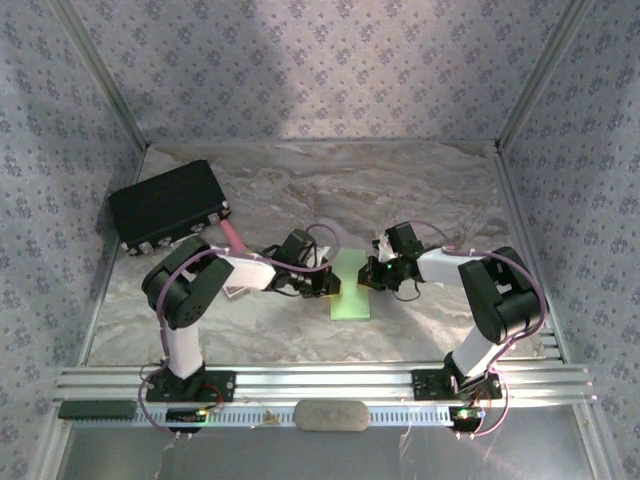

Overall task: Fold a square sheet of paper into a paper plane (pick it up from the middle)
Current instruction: First fold the square sheet of paper in half at the center of the table.

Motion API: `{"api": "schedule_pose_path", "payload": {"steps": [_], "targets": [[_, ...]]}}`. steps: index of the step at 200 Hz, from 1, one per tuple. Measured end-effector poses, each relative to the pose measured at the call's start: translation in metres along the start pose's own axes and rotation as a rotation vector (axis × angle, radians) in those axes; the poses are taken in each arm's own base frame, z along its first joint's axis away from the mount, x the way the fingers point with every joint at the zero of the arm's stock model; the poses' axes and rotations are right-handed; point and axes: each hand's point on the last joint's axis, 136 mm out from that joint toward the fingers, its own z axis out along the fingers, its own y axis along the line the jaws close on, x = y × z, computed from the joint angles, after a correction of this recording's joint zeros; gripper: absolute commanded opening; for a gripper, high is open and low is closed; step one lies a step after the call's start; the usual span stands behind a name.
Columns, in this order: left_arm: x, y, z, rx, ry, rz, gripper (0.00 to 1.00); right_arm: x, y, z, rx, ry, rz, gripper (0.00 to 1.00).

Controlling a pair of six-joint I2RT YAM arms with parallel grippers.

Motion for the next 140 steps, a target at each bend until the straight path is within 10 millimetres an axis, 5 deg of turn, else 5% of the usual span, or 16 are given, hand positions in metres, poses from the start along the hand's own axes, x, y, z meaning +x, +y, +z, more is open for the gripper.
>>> {"api": "schedule_pose_path", "payload": {"steps": [63, 140], "targets": [[-0.047, -0.012, -0.015, 0.022, -0.077, -0.001, 0.1, 0.0, 0.0, 0.0, 0.003, 0.002, 0.0, 0.0], [-0.034, 0.016, 0.001, -0.049, -0.009, -0.029, 0.1, 0.0, 0.0, 0.0, 0.004, 0.002, 0.0, 0.0]]}}
